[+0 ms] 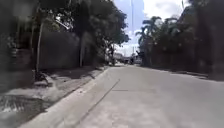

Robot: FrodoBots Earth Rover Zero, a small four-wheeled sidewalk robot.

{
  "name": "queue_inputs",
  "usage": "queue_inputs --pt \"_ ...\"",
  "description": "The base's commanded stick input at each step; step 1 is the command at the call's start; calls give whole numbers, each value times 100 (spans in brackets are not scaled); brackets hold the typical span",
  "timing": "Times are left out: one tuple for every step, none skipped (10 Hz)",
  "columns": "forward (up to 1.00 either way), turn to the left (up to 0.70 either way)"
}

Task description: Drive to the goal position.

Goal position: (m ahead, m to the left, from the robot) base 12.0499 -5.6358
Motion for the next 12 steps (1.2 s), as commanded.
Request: queue_inputs --pt "100 0" --pt "100 0" --pt "100 0" --pt "100 0" --pt "100 0" --pt "100 -1" --pt "100 -7" --pt "100 -12" --pt "100 -18" --pt "100 -14" --pt "100 -6" --pt "100 -5"
